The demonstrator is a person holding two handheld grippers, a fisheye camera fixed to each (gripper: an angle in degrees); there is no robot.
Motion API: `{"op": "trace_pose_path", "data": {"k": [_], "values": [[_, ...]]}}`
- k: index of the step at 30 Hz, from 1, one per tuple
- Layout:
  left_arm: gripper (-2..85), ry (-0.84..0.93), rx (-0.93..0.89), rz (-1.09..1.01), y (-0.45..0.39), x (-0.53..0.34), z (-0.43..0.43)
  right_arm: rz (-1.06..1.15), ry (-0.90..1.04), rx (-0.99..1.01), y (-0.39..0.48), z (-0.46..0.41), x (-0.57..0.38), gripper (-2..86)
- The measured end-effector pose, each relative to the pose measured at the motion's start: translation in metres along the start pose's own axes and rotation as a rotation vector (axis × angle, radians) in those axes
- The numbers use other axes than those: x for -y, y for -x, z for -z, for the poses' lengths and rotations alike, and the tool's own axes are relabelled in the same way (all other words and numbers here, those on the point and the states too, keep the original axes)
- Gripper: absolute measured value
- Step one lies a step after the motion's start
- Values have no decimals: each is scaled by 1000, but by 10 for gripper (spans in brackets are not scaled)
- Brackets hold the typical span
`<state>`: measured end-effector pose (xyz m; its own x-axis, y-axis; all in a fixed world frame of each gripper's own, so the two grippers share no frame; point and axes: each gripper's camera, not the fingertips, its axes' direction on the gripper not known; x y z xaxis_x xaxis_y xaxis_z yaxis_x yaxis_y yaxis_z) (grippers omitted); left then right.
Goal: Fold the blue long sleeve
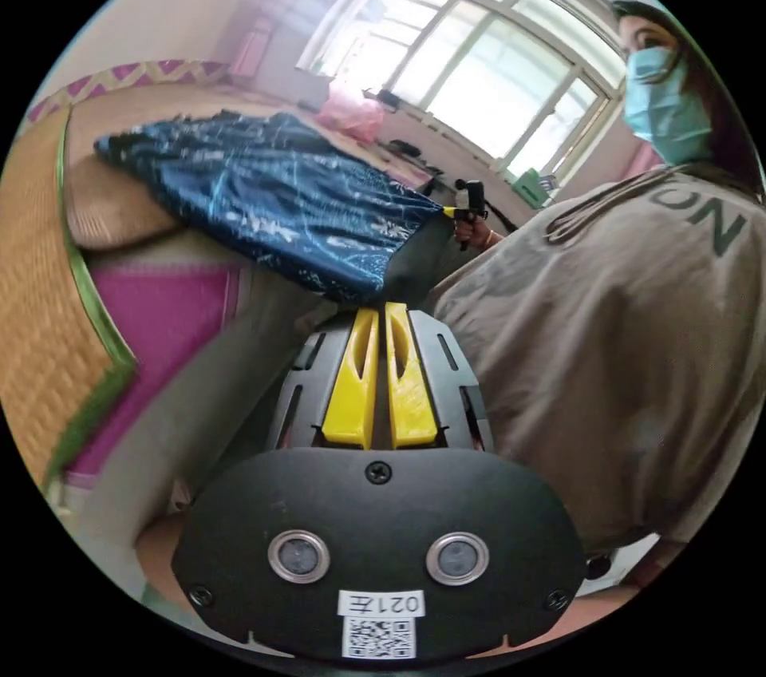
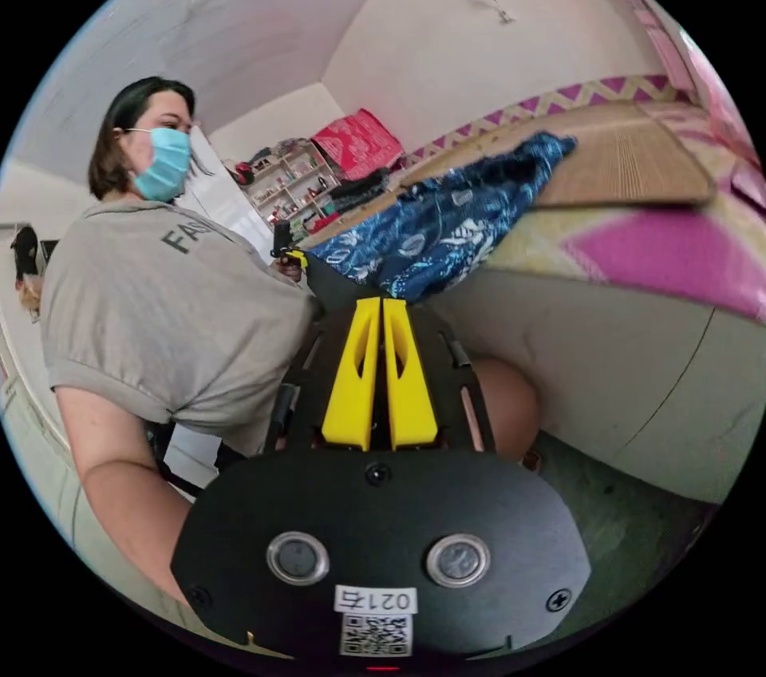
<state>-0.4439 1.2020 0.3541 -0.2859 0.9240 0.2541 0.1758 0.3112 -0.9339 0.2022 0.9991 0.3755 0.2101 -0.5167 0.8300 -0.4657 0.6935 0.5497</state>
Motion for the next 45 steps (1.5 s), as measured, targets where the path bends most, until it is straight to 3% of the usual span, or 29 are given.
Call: {"op": "trace_pose_path", "data": {"k": [4, 9, 15, 17, 20, 23, 25, 29, 35, 38, 42, 45], "values": [[-10, -101, 30, -25, 15, 54, 60, 33, -69, 45, -14, 19, 54, -10], [-9, -139, 19, 130, 109, 122, 81, -236, -187, 188, -138, 8, 162, -7], [-8, -173, -20, 390, 321, 188, 66, -470, -179, 201, -322, -78, 273, -3], [-5, -216, -109, 544, 442, 186, 38, -582, -179, 175, -383, -114, 288, -1], [15, -327, -175, 771, 590, 134, -7, -747, -150, 98, -463, -168, 288, 4], [77, -406, -151, 955, 666, 51, -34, -776, -115, -1, -489, -194, 283, 15], [88, -404, -131, 941, 672, 22, -35, -722, -127, -27, -479, -194, 284, 25], [99, -179, 17, 714, 618, 26, -51, -570, -120, -102, -431, -187, 287, 56], [117, 80, 257, 463, 542, 76, -146, -263, 168, -271, -348, -279, 327, 64], [111, 103, 384, 475, 543, 85, -176, -82, 256, -462, -315, -340, 353, 77], [91, 189, 395, 480, 557, 83, -217, 126, 440, -600, -306, -428, 390, 97], [53, 142, 366, 497, 556, 68, -222, 242, 555, -640, -309, -481, 409, 99]]}}
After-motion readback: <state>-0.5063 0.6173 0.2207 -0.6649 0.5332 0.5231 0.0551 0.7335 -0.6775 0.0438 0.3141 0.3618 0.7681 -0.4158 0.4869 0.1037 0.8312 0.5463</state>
